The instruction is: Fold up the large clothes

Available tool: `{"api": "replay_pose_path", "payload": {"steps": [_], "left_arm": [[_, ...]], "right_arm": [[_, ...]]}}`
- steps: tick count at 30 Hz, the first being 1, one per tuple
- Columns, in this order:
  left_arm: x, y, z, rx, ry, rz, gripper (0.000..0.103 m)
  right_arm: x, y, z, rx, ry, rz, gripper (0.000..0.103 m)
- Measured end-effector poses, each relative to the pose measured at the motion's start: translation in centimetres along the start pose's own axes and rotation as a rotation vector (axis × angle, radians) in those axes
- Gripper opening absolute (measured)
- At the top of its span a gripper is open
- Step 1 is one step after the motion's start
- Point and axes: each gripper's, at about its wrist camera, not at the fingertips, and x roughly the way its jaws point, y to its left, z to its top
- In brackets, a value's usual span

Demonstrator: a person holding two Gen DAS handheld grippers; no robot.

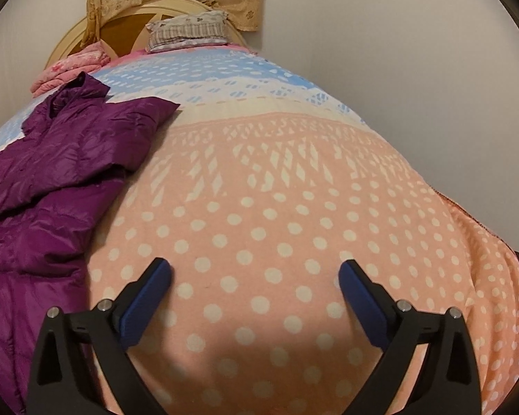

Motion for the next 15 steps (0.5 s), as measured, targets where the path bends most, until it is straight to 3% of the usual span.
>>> {"api": "replay_pose_path", "payload": {"steps": [2,4,11,15], "left_arm": [[0.7,-0.1,-0.2,0.005,0.003,0.071,0.038],[0.9,0.3,-0.2,-0.016,-0.018,0.137,0.078],[2.8,1.7,-0.4,-0.079,0.013,0.159,0.082],[3.8,2.5,-0.8,-0.121,0.058,0.129,0.082]], "right_arm": [[-1.4,0.7,1.3,0.010,-0.017,0.056,0.071],[-2.2,2.1,2.8,-0.023,-0.038,0.071,0.068],[0.9,8.7,8.6,-0.134,-0.077,0.146,0.060],[5.1,11.5,8.0,-0.185,-0.033,0.158,0.060]]}}
